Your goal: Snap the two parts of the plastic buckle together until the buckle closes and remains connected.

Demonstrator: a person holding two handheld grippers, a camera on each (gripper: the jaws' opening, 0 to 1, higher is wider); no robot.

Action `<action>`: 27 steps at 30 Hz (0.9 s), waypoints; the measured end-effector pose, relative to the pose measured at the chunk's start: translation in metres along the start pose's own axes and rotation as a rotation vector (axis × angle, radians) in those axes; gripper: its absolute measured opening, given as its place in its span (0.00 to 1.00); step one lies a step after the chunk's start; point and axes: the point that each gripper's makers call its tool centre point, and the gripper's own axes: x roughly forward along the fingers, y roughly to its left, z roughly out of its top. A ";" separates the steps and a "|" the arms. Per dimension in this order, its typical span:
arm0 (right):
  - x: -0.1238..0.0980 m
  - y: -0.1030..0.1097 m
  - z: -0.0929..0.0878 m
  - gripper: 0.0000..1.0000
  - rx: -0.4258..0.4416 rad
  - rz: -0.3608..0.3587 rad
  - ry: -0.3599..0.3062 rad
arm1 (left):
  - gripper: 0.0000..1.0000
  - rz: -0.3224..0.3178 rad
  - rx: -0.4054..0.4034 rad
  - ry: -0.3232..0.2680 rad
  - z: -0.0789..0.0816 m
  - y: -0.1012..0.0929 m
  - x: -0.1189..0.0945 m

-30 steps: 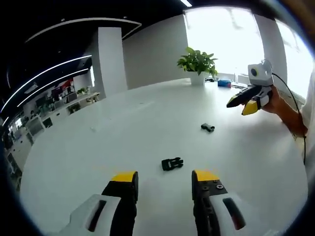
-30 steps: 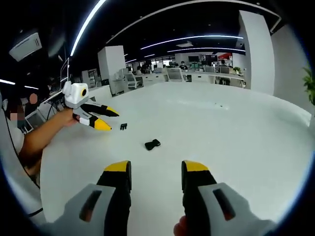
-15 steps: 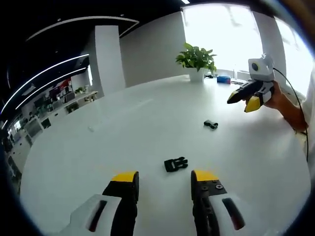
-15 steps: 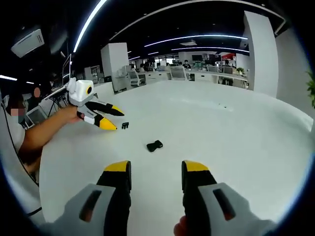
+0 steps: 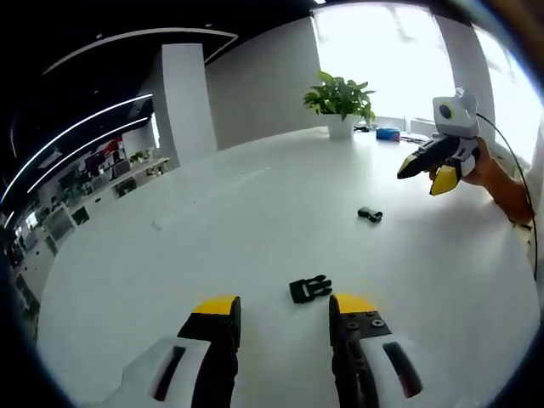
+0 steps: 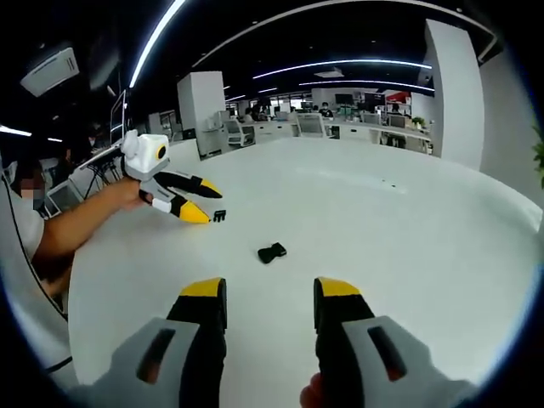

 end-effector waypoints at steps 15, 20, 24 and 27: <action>0.002 0.003 0.001 0.41 -0.008 0.009 0.002 | 0.40 -0.007 0.007 -0.001 0.007 -0.003 0.005; 0.002 0.003 0.001 0.41 -0.009 0.011 0.001 | 0.39 -0.008 0.006 0.001 0.009 -0.003 0.010; 0.001 0.003 0.001 0.41 -0.009 0.009 -0.001 | 0.38 -0.010 0.003 -0.002 0.011 -0.002 0.013; 0.001 0.002 0.001 0.41 -0.009 0.009 -0.001 | 0.38 -0.013 -0.002 -0.004 0.012 -0.003 0.015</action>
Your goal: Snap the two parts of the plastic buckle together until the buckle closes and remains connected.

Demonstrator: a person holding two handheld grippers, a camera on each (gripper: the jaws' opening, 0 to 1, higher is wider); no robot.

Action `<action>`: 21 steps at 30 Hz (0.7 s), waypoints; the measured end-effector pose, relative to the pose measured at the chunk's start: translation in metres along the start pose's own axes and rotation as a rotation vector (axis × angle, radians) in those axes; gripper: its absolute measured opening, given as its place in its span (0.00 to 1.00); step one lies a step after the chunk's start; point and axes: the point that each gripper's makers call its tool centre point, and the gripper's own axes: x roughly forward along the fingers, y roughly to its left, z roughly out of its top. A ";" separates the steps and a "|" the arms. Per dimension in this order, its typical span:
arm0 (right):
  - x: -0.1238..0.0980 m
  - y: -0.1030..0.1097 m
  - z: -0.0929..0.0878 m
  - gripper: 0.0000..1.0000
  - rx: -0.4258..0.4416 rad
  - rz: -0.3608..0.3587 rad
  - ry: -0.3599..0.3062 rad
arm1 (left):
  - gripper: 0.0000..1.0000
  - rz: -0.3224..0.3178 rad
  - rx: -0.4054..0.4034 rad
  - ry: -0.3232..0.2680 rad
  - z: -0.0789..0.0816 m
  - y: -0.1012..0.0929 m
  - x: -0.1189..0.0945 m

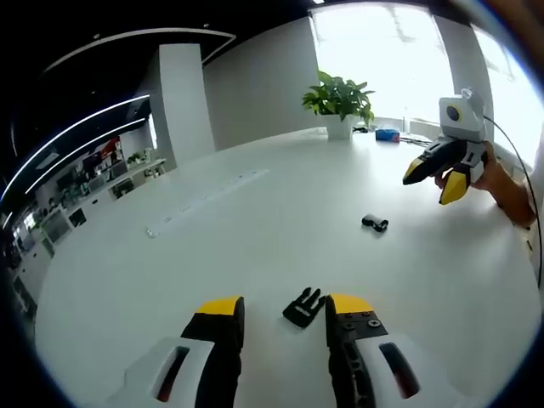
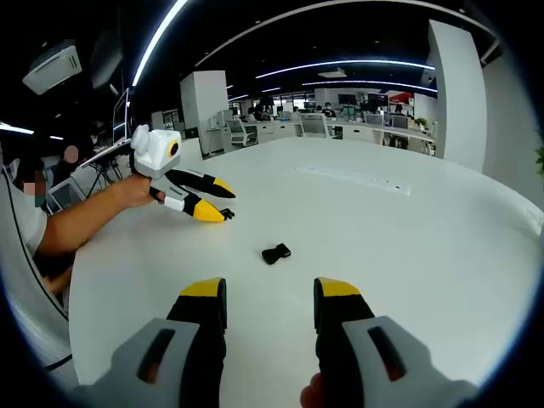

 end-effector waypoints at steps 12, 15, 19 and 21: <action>-0.001 -0.002 -0.001 0.41 0.001 -0.001 -0.004 | 0.34 -0.111 0.019 -0.013 0.000 -0.006 -0.006; -0.001 -0.002 -0.001 0.41 0.005 0.000 -0.005 | 0.31 -0.117 0.029 0.005 -0.001 -0.007 -0.007; -0.001 -0.002 0.000 0.41 0.005 -0.002 -0.008 | 0.28 -0.137 0.034 0.011 -0.002 -0.010 -0.006; -0.001 -0.003 0.000 0.41 0.006 -0.001 -0.009 | 0.27 -0.144 0.034 0.014 -0.003 -0.010 -0.005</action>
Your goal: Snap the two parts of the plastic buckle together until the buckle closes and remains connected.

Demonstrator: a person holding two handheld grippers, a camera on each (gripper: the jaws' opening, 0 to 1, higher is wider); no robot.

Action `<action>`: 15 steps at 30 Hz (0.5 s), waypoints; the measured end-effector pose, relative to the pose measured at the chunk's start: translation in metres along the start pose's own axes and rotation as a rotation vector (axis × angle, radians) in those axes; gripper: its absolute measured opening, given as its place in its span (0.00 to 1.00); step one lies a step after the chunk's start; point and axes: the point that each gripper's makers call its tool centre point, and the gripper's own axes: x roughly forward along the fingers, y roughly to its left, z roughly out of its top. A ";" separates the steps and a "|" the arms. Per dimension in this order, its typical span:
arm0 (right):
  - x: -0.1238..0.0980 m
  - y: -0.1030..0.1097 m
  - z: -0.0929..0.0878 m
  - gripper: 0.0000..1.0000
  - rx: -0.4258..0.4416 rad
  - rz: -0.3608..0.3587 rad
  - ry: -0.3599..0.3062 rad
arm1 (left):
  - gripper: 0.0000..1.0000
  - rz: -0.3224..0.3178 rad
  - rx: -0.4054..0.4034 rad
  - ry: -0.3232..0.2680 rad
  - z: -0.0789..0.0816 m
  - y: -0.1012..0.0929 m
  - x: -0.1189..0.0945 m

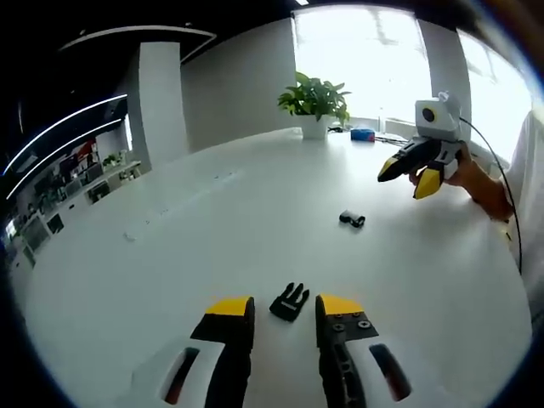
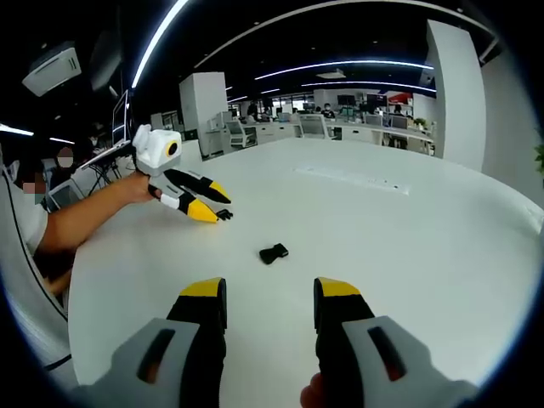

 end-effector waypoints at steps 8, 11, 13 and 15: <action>0.000 0.000 0.000 0.41 0.002 0.001 0.000 | 0.21 -0.030 -0.019 -0.001 0.002 0.001 0.003; 0.000 -0.001 0.000 0.41 0.002 0.000 0.000 | 0.20 -0.044 -0.025 0.004 0.000 0.003 0.003; 0.000 -0.001 0.000 0.41 0.002 -0.001 0.000 | 0.20 -0.064 -0.038 0.005 -0.001 0.001 0.003; 0.000 -0.002 -0.001 0.41 0.002 0.000 0.001 | 0.20 -0.065 -0.038 0.009 -0.002 0.002 0.003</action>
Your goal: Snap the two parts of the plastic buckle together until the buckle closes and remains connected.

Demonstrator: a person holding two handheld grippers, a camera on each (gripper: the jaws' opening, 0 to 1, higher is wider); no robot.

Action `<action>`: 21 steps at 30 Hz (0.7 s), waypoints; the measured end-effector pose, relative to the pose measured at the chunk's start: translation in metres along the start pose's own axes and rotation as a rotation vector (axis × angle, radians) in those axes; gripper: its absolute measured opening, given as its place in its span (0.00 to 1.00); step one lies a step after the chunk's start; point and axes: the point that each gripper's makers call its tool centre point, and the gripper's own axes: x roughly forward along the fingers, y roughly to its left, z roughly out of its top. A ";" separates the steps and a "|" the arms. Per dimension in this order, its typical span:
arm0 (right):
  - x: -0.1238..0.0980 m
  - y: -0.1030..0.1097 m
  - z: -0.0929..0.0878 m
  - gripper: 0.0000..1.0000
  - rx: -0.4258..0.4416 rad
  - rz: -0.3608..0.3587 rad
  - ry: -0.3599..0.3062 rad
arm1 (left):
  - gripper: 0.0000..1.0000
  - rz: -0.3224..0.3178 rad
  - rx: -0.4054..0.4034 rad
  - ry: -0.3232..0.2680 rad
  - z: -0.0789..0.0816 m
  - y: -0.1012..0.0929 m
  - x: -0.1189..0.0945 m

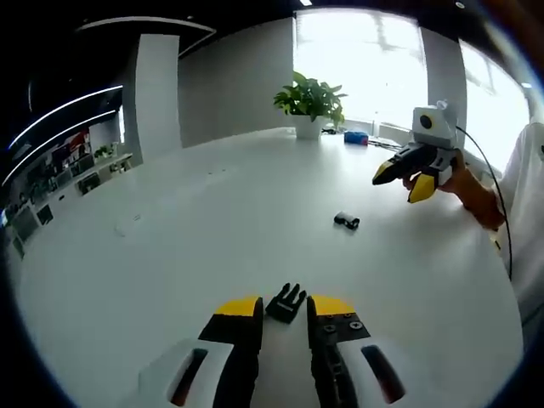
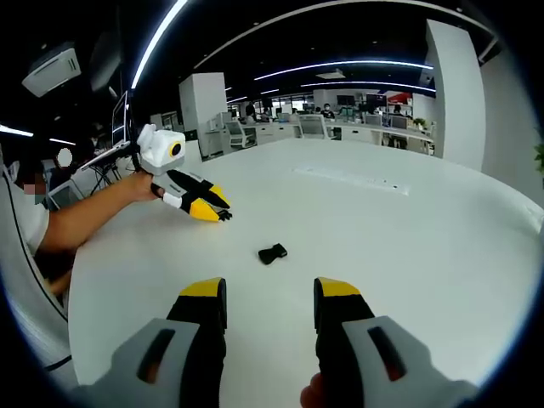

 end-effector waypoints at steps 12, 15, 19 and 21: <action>0.001 0.000 0.000 0.41 0.001 -0.001 0.000 | 0.18 -0.029 0.030 -0.004 -0.001 -0.002 0.002; 0.001 -0.001 0.000 0.41 0.002 0.001 0.001 | 0.17 -0.037 0.035 -0.005 -0.002 0.000 0.003; 0.001 0.000 0.000 0.41 0.001 0.001 0.001 | 0.17 -0.044 0.037 -0.004 -0.003 0.001 0.003; 0.001 0.000 0.000 0.41 0.000 0.000 0.001 | 0.16 -0.049 0.045 -0.003 -0.003 0.000 0.003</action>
